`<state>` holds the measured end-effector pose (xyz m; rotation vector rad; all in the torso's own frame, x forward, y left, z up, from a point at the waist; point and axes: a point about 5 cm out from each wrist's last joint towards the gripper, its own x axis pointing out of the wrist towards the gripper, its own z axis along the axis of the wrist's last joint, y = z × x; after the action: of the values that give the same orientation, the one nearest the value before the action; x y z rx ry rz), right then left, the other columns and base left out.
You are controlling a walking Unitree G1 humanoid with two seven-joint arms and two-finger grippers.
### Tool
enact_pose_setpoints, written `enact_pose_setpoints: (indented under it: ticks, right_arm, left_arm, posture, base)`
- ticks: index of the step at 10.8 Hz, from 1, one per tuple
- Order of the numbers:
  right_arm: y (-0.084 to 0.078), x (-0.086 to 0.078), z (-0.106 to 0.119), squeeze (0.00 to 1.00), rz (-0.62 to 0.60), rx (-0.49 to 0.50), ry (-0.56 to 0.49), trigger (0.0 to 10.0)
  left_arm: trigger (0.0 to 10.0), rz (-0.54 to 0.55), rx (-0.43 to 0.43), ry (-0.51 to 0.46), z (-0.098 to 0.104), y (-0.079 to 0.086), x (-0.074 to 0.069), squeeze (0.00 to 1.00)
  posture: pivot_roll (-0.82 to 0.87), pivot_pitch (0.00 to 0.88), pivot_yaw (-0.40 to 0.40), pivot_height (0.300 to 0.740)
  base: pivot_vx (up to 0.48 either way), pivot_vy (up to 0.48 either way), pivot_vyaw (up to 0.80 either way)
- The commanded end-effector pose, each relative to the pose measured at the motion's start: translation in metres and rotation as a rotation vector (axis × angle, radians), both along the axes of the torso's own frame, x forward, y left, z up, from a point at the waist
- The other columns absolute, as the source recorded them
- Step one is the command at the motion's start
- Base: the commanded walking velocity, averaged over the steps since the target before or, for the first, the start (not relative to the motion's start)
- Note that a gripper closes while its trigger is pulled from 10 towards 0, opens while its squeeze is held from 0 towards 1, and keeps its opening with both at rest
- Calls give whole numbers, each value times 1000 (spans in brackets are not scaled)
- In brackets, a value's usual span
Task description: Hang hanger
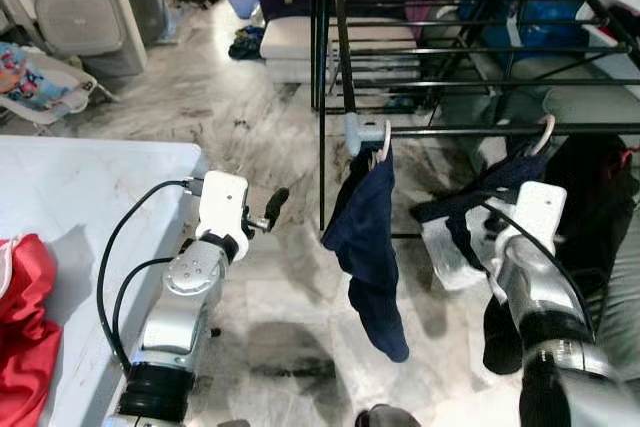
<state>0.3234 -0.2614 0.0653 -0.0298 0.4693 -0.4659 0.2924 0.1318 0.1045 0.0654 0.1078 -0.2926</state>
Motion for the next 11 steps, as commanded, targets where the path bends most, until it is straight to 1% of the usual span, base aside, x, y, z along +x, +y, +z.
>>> enact_pose_setpoints:
  ticks: [1,2,3,4,5,6,7,9,10,11]
  right_arm:
    - [-1,6,7,0,13,11,-22,10000]
    - [-1,16,20,0,39,-19,-78,10000]
    - [3,20,24,0,57,-19,-100,10000]
    - [6,22,22,0,61,1,-102,10000]
    - [5,22,17,0,42,29,-69,10000]
    - [3,21,15,0,25,48,-47,4275]
    - [1,22,15,0,5,65,-45,0]
    - [2,23,15,0,8,30,-14,0]
    - [0,20,10,0,-2,23,17,0]
    - [-4,17,8,0,-16,19,30,0]
  left_arm:
    - [10000,-20,-3,-12,5,-1,-2,0]
    - [10000,-41,10,-30,8,-4,-2,0]
    - [10000,-36,8,-24,8,-3,-1,0]
    - [10000,-41,2,-18,7,-3,-1,0]
    - [10000,-62,3,-14,6,-8,-2,0]
    - [10000,-73,4,-16,6,-11,-2,0]
    - [10000,-81,9,-14,6,-11,-2,0]
    - [10000,-79,11,-8,5,-9,-3,0]
    - [10000,-102,-14,-11,5,-13,-6,0]
    - [10000,-120,-16,-17,7,-16,-6,0]
  posture:
    - [50,43,18,740]
    - [57,39,17,740]
    - [56,40,18,740]
    - [51,39,20,740]
    - [53,33,22,740]
    - [54,30,22,740]
    - [57,28,21,740]
    - [60,33,15,740]
    - [61,27,14,740]
    - [61,27,14,740]
  base:
    - [0,0,0]
    - [0,0,0]
    - [0,0,0]
    - [0,0,0]
    - [0,0,0]
    - [0,0,0]
    - [0,0,0]
    - [0,0,0]
    - [0,0,0]
    - [0,0,0]
